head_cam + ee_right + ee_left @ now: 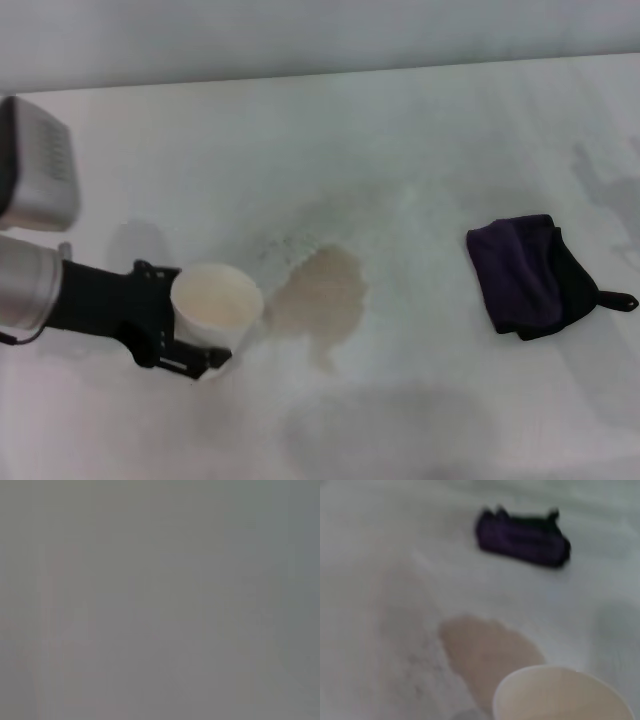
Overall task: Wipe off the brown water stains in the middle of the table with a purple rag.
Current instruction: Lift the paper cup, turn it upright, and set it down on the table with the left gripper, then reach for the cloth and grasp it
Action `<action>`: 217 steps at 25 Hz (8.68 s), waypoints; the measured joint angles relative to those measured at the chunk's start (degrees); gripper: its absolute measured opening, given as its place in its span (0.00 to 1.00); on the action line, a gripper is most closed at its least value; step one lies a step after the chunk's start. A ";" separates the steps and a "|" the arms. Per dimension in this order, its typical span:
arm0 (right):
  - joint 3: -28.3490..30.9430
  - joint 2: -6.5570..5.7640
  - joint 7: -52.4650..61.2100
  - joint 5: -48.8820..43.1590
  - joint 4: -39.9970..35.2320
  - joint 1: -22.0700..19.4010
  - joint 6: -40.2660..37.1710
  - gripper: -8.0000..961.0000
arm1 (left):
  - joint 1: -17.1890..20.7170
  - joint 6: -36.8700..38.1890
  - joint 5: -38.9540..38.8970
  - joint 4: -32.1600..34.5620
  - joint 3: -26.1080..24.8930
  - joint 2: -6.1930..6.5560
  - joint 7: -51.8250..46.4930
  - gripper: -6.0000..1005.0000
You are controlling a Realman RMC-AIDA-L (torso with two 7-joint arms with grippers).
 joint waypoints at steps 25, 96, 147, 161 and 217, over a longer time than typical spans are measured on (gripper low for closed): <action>-0.66 0.00 0.00 -0.10 -1.57 1.23 -0.05 0.90 | 15.55 -10.06 -50.36 -24.39 -8.59 -0.09 46.79 0.87; -2.96 0.11 1.67 -1.59 -1.66 2.30 -3.13 0.90 | 12.32 -19.04 -60.94 -47.33 -7.59 -0.79 66.37 0.87; -31.38 -2.91 83.14 -27.94 -48.51 -3.43 -6.25 0.90 | 19.55 11.71 -94.89 -56.92 -8.16 -0.43 78.88 0.87; -41.81 -0.70 119.27 -65.30 -80.29 0.41 -9.97 0.89 | 19.63 11.77 -96.46 -55.42 -8.24 -0.27 79.13 0.87; -72.29 0.49 148.18 -95.55 -70.57 15.19 -3.99 0.87 | 17.30 10.42 -100.82 -55.32 -8.23 0.00 80.21 0.87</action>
